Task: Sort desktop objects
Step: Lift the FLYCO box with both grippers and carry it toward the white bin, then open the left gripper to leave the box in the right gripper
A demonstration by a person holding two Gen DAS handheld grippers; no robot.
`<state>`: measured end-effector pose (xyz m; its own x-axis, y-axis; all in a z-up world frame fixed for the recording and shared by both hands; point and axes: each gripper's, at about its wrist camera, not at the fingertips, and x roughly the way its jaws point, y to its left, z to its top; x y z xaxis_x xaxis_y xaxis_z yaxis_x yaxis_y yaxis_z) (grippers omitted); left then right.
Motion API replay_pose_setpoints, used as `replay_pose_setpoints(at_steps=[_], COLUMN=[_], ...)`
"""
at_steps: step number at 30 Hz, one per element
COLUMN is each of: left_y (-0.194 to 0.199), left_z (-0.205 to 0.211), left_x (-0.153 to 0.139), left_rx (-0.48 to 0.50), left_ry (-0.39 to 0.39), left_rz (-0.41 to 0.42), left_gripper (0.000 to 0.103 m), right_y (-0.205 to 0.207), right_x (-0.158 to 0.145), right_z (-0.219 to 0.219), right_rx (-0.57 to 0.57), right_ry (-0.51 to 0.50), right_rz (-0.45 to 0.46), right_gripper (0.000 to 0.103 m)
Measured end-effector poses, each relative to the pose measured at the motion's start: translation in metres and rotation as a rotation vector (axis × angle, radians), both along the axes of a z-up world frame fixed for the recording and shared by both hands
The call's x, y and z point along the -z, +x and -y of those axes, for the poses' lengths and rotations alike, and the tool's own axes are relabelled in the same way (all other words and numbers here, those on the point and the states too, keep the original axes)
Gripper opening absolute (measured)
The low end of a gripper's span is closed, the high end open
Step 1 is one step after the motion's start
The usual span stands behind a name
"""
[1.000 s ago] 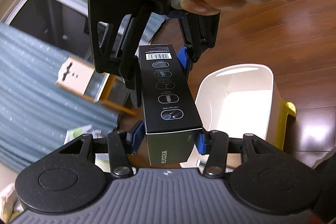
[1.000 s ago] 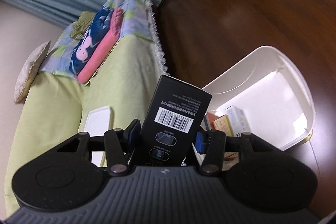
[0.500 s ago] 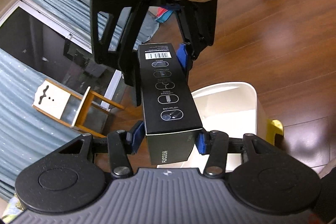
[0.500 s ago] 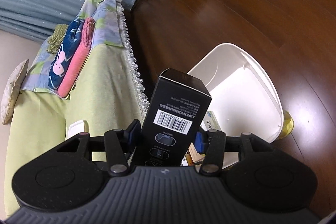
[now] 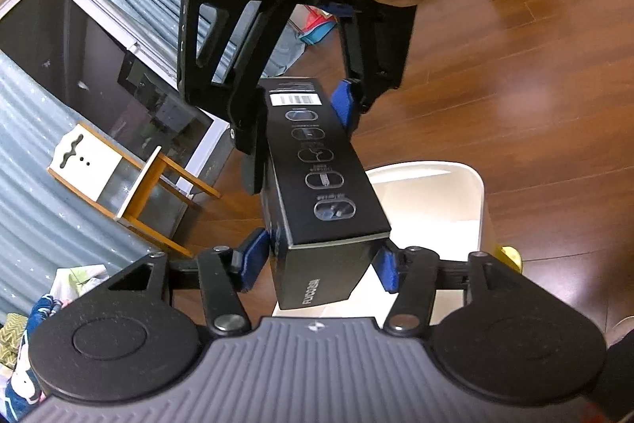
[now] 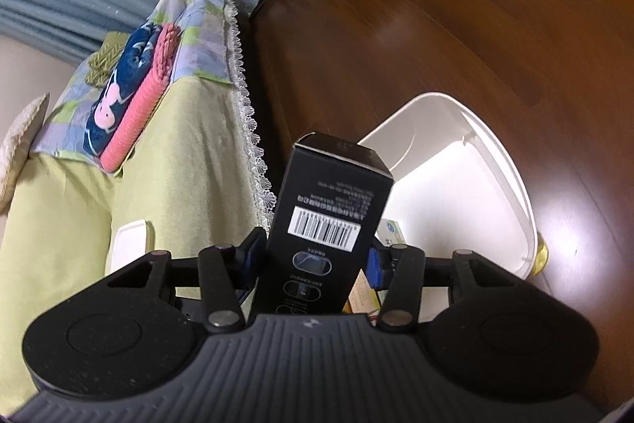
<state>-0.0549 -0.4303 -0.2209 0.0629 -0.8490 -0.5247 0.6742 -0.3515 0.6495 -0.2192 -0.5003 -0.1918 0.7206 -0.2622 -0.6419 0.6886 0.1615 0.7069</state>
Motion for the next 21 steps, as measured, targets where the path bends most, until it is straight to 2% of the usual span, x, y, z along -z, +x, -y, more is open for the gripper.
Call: replay_pose_setpoints(at_steps=[9, 21], left_y=[-0.003, 0.005], left_z=[-0.002, -0.007], left_x=[0.002, 0.005], left_rx=[-0.003, 0.004], left_ry=[0.02, 0.089], left_rz=[0.013, -0.01], left_gripper=[0.062, 0.071], right_y=[0.013, 0.054], right_x=[-0.011, -0.025], right_z=[0.003, 0.003], right_rx=[-0.076, -0.339], right_ry=[-0.088, -0.322], right_rz=[-0.06, -0.238], right_gripper=[0.042, 0.042])
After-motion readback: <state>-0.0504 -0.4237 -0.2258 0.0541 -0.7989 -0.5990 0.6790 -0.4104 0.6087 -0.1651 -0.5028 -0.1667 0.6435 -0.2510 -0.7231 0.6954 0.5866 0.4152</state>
